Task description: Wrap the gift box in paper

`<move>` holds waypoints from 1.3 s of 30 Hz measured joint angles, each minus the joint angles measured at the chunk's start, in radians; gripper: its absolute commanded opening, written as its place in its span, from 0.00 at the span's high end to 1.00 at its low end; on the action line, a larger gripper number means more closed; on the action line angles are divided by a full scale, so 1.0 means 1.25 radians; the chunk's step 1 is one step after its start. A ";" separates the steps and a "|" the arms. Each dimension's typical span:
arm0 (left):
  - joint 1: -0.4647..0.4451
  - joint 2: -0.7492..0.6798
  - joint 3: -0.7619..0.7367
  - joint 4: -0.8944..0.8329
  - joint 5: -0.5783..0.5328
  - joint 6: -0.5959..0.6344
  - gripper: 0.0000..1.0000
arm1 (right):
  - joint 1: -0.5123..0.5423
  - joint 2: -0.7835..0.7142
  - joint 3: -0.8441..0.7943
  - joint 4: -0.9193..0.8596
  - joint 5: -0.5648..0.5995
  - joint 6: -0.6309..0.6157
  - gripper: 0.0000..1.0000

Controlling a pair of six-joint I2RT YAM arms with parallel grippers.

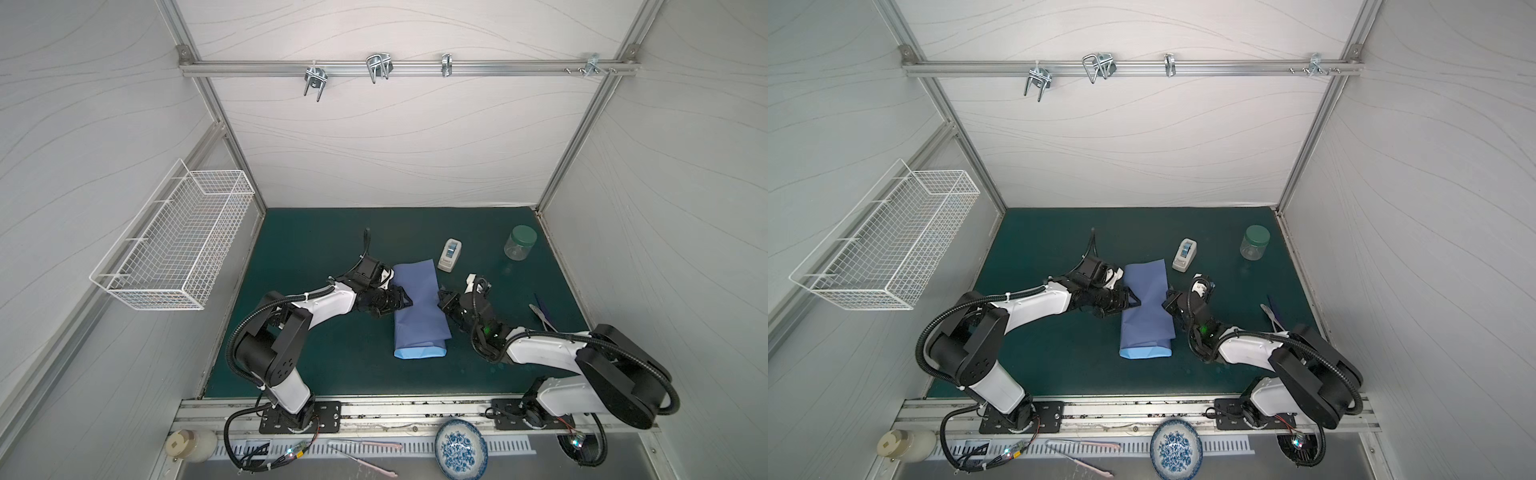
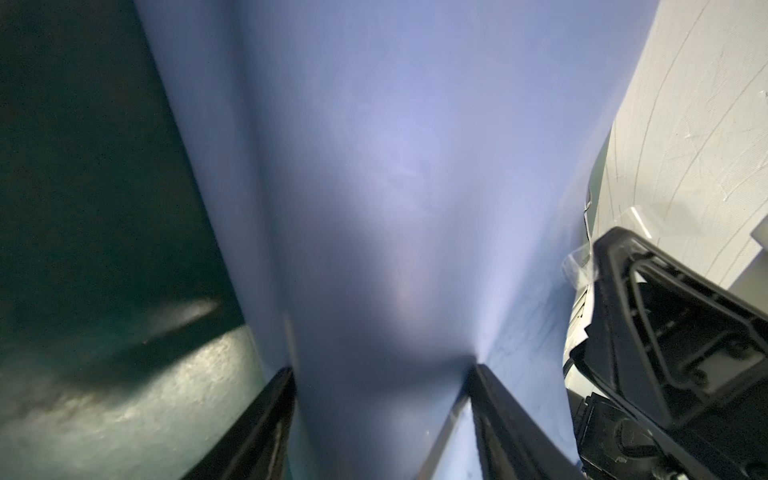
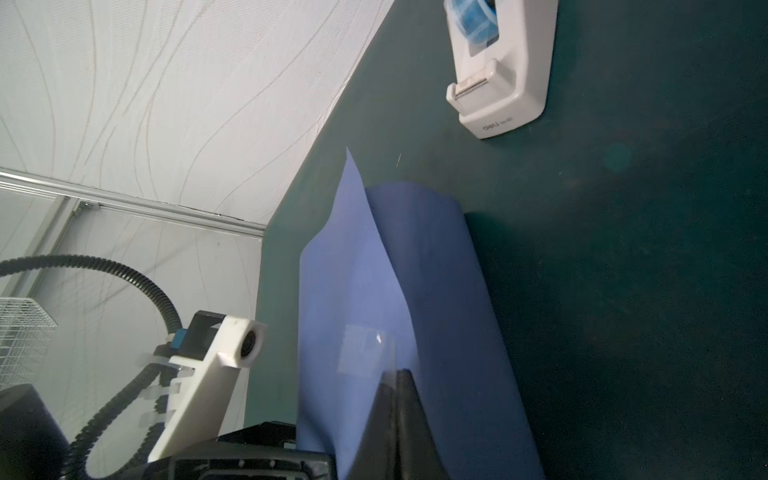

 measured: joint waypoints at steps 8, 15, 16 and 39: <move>0.000 0.001 0.000 0.000 0.001 0.000 0.34 | 0.000 0.022 -0.009 0.013 0.001 0.006 1.00; 0.001 0.001 0.000 0.000 0.003 0.000 0.34 | 0.001 0.025 -0.016 0.018 0.003 0.015 1.00; 0.001 0.001 0.000 0.000 0.003 0.000 0.34 | 0.001 0.025 -0.016 0.019 0.003 0.016 1.00; 0.002 0.002 0.000 0.001 0.005 0.000 0.34 | -0.005 0.019 -0.020 0.015 0.003 0.004 0.67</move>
